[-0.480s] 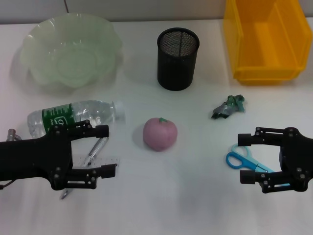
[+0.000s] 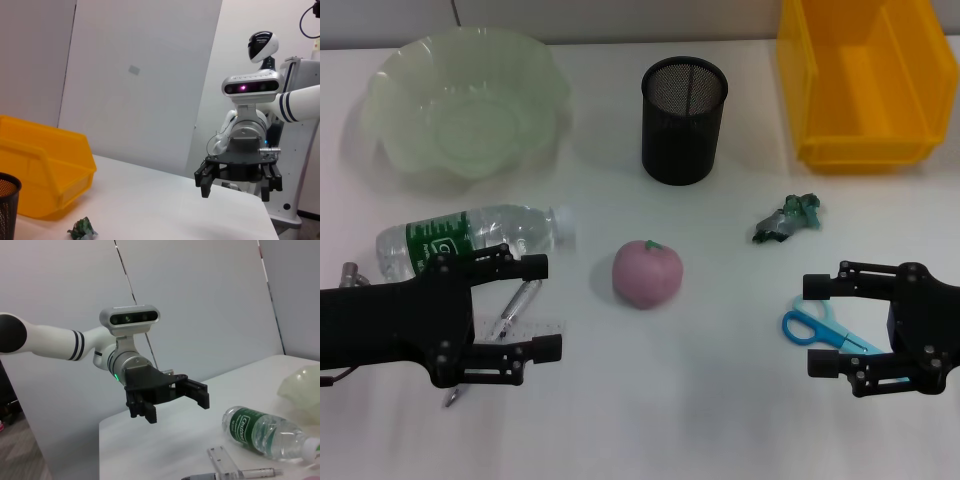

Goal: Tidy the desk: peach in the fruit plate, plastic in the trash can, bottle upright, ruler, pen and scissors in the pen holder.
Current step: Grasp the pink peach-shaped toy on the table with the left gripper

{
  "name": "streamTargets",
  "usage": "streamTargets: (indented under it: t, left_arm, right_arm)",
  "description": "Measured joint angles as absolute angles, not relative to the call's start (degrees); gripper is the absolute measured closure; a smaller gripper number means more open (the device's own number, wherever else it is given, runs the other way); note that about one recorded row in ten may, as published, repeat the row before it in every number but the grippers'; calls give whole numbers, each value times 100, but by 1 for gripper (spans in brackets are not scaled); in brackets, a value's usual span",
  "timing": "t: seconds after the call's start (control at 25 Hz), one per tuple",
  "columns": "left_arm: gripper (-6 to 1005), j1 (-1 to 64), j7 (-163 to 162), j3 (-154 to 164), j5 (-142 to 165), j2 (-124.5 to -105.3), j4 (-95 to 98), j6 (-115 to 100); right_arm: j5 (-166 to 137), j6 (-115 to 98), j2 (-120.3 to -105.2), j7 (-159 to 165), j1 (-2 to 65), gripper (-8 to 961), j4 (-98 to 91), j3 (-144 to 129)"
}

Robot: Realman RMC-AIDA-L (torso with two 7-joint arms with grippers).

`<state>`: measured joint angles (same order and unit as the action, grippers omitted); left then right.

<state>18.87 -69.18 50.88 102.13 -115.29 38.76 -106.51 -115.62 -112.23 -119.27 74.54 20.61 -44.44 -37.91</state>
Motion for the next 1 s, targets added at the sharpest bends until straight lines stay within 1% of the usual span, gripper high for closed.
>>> streamTargets:
  t: [0.2,0.32,0.36,0.4,0.44,0.48,0.72,0.84,0.96,1.0]
  left_arm:
    - [155,1899,-6913,5087,10189,-11583,3911,-10623]
    - [160,1937,-6843,4942,10140,-11694,3923,-10554]
    - [161,1937,-6843,4942,10140,-11694,3923,-10554]
    - [163,1976,-6746,4783,10131,-11778,3929,-10488]
    - [164,1976,-6746,4783,10131,-11778,3929,-10488]
    - [166,2120,-6544,4680,10134,-11875,3910,-10380]
    - [176,2850,-7051,5286,10236,-11848,3865,-9919]
    - [180,3171,-7148,5613,10266,-11867,3883,-9425]
    - [185,3248,-7149,5768,10266,-11873,3869,-9183]
    - [187,3327,-7149,6055,10266,-11882,3854,-8784]
  right_arm:
    - [-11557,-11207,-11927,7283,2070,137,-4209,-3749]
    - [-11509,-11166,-11927,6912,2025,137,-3893,-3628]
    - [-11486,-11139,-11926,6692,1998,137,-3714,-3534]
    - [-11469,-11113,-11926,6491,1979,137,-3540,-3451]
    - [-11459,-11058,-11913,6182,1950,137,-3197,-3320]
    - [-11459,-11058,-11913,6182,1950,137,-3197,-3320]
    - [-11485,-11011,-11910,6077,1881,137,-2949,-3334]
    - [-11493,-11039,-11916,6074,1837,136,-2823,-3346]
    - [-11495,-11050,-11919,6060,1804,136,-2799,-3346]
    - [-11493,-11055,-11920,6038,1784,136,-2773,-3344]
